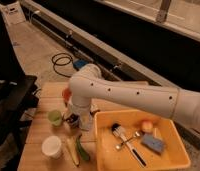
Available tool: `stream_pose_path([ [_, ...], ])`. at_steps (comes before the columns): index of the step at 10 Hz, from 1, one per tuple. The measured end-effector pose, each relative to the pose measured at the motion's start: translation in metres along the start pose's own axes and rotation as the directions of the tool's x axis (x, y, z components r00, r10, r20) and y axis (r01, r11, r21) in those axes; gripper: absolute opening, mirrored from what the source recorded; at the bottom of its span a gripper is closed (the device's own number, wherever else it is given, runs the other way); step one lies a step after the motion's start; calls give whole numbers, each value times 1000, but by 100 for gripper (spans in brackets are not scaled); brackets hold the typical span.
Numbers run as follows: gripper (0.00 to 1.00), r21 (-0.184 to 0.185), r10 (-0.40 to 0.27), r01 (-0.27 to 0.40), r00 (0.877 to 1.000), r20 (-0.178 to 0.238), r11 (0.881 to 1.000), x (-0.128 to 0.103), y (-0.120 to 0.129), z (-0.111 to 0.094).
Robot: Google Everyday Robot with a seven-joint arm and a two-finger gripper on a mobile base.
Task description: Place pepper in red bowl
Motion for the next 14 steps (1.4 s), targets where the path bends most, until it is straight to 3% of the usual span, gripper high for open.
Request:
stream_pose_path([
  [5,65,11,3,-3,1000,10,1000,-2,2,4],
  [7,65,-2,10,-10,1000,27,1000,0,4,8],
  [11,65,-16,49,-47,993,103,999,-6,18,42],
  [14,65,-22,98,-96,986,132,995,-9,38,72],
])
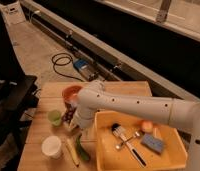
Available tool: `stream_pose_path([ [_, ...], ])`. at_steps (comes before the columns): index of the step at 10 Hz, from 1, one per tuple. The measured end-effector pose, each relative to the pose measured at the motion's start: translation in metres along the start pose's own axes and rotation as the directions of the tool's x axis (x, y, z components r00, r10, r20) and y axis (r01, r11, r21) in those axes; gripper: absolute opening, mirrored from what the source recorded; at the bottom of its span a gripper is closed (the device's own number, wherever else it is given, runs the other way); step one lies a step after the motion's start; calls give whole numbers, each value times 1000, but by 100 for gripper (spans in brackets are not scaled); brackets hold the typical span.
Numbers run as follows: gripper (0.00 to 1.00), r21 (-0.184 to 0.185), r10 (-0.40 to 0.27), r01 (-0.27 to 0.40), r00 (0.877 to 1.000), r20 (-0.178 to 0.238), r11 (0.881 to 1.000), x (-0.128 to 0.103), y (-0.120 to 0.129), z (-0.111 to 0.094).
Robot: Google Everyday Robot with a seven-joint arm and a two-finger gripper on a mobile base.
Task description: Place pepper in red bowl
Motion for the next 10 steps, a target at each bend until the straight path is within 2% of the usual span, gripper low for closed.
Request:
stream_pose_path([
  [2,65,0,24,-24,1000,18,1000,0,6,22],
  [5,65,14,49,-50,998,35,999,-2,10,42],
  [10,65,17,52,-53,998,38,998,-2,10,42],
])
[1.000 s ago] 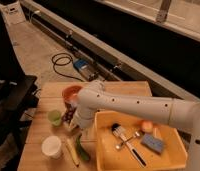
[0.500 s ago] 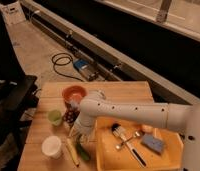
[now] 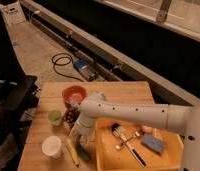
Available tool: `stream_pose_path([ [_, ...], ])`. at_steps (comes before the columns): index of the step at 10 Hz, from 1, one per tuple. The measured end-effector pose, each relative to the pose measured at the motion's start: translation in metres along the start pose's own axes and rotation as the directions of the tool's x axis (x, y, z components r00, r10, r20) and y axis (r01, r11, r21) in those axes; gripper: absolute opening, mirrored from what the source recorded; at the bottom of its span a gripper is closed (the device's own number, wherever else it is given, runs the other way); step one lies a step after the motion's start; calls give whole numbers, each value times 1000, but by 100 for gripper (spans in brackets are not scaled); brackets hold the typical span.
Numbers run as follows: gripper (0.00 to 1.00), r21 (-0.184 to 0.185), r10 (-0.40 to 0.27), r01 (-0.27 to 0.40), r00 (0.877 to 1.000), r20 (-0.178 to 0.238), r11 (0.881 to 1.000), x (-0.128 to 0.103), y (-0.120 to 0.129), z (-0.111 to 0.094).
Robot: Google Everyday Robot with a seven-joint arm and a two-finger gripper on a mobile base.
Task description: Place pepper in red bowl
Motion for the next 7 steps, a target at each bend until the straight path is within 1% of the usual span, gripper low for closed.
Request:
stream_pose_path([
  [4,65,-24,15,-15,1000,-10,1000,-3,5,8],
  [5,65,-58,17,-18,1000,-18,998,-3,6,12],
  [6,65,-72,18,-20,1000,-22,997,-4,5,15],
  [7,65,-89,29,-32,999,-34,996,-2,10,16],
])
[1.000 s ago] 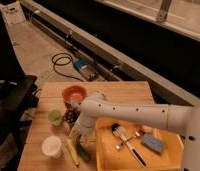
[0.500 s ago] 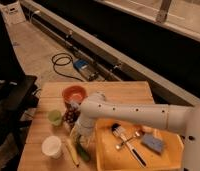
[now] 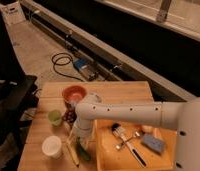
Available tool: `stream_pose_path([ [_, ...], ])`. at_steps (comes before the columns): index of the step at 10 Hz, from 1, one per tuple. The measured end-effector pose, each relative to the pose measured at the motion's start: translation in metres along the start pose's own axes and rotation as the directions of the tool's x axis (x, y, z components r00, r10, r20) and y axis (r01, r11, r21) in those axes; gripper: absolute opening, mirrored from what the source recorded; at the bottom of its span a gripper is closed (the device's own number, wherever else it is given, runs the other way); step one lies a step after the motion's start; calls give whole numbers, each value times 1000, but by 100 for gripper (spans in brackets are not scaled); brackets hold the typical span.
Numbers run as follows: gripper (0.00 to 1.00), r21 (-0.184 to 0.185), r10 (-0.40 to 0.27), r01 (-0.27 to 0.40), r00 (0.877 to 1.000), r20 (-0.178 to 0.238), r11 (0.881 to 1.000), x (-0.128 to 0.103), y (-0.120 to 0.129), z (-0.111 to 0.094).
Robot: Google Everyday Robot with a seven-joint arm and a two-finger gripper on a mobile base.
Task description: Place pepper in red bowl
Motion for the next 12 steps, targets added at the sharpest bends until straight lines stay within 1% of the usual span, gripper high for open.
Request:
stream_pose_path([
  [2,65,-18,23,-24,1000,-19,1000,4,4,5],
  [4,65,-44,42,-43,999,-26,998,9,8,13],
  [6,65,-53,60,-61,998,-19,997,14,14,21],
  [7,65,-58,68,-68,998,-7,996,15,16,28],
  [8,59,-59,74,-74,997,8,996,16,19,33],
  [9,50,-46,76,-75,997,20,996,16,19,35],
  [10,39,-40,81,-80,996,25,996,16,21,34],
  [11,27,-43,78,-77,997,23,996,16,21,32],
  [12,19,-47,76,-75,997,22,996,16,21,31],
])
